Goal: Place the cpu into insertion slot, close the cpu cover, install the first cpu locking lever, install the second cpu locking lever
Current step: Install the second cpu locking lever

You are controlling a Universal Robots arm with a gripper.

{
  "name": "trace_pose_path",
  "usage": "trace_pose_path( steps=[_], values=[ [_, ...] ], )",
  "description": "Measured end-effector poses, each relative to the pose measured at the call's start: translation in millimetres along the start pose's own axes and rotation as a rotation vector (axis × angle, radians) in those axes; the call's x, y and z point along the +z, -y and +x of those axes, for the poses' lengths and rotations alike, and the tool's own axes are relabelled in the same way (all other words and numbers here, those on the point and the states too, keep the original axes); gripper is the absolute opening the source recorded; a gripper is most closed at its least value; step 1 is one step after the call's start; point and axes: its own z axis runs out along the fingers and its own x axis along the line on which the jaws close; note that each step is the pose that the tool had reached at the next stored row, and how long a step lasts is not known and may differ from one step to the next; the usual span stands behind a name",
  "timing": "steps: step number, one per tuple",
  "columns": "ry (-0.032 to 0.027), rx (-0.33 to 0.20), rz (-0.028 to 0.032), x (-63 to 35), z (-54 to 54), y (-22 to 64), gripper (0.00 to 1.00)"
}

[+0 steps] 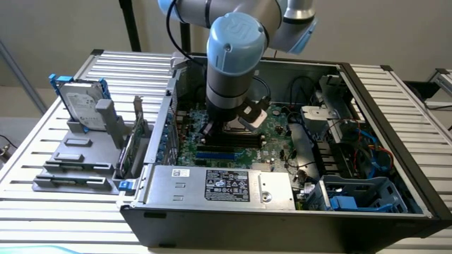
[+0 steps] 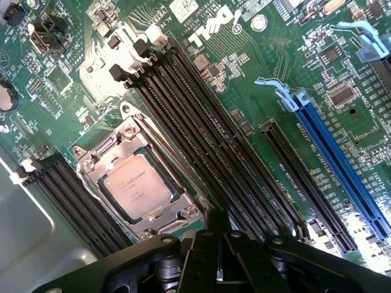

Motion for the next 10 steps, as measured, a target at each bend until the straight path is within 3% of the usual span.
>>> trace_pose_path(
  steps=[5, 10],
  values=[
    [0.0012, 0.0, -0.0007, -16.9, 4.3, 4.1, 0.11],
    [0.0012, 0.0, -0.0006, -19.4, 4.9, 4.8, 0.11]
  ],
)
